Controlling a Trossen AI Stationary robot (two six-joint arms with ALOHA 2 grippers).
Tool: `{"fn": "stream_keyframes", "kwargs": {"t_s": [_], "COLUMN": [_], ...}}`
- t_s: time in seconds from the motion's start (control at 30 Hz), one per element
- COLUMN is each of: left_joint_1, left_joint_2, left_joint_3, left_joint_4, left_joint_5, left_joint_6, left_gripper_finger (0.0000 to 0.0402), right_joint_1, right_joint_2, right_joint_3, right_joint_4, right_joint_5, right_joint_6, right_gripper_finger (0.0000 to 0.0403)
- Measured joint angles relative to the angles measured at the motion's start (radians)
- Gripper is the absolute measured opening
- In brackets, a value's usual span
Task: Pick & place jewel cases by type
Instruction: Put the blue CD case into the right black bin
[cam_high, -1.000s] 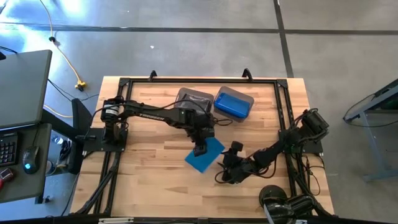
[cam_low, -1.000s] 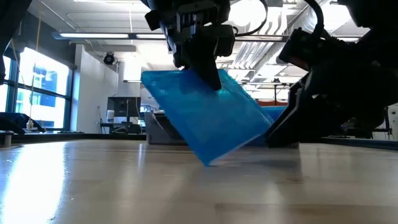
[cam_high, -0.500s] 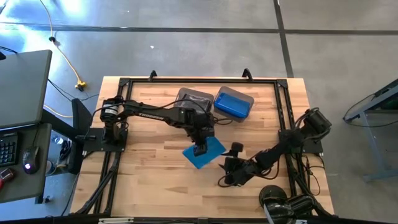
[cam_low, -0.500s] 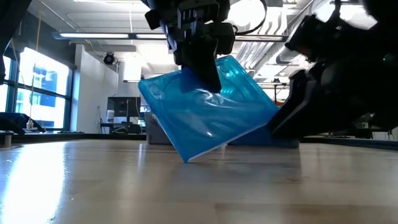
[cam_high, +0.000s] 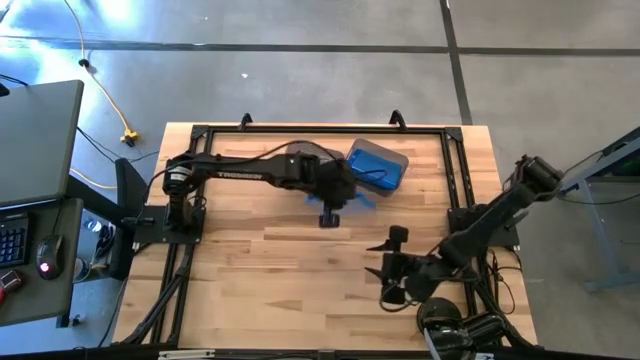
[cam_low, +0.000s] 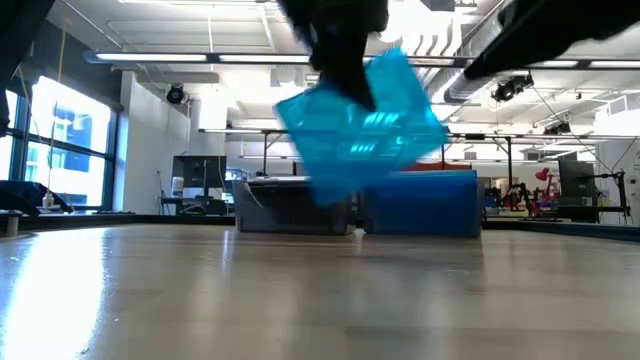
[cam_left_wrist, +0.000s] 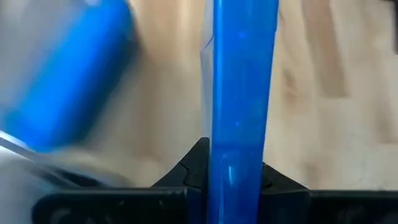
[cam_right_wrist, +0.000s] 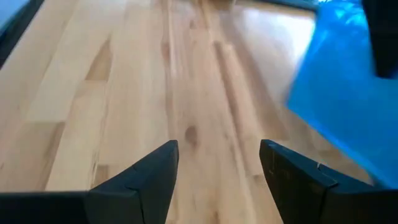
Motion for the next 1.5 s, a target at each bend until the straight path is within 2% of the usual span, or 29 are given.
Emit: {"fn": "stream_keyframes", "kwargs": {"t_s": [0.17,0.27,0.37,0.5,0.7,0.83,1.07,1.2,1.5], "left_joint_1": [-0.003,0.009,0.037,0.092,0.166,0.182,0.171,0.160,0.136], "left_joint_2": [-0.001,-0.002,-0.002,0.034,0.152,0.216,0.247,0.257,0.250], "left_joint_3": [0.133,0.139,0.136,0.107,0.109,0.107,0.108,0.108,0.124], "left_joint_4": [0.053,0.137,0.158,0.237,0.385,0.400,0.385,0.393,0.349], "left_joint_5": [-0.244,-0.289,-0.287,-0.287,-0.234,-0.286,-0.295,-0.323,-0.452], "left_joint_6": [0.413,0.660,0.781,0.756,0.746,0.783,0.757,0.755,0.706], "left_gripper_finger": [0.0034,0.0034,0.0034,0.0034,0.0034,0.0034,0.0039,0.0069,0.0166], "right_joint_1": [0.032,0.045,0.051,0.052,0.049,0.049,0.049,0.049,0.049], "right_joint_2": [-0.082,-0.099,-0.102,-0.102,-0.102,-0.101,-0.101,-0.101,-0.101], "right_joint_3": [-0.003,-0.003,-0.003,-0.005,-0.005,-0.005,-0.005,-0.005,-0.005], "right_joint_4": [-0.043,-0.067,-0.098,-0.180,-0.294,-0.323,-0.339,-0.346,-0.339], "right_joint_5": [0.062,0.080,0.080,0.078,0.072,0.055,0.052,0.062,0.058], "right_joint_6": [-0.021,-0.022,-0.012,0.056,0.153,0.209,0.191,0.195,0.216], "right_gripper_finger": [0.0224,0.0224,0.0224,0.0224,0.0224,0.0224,0.0224,0.0224,0.0224]}}
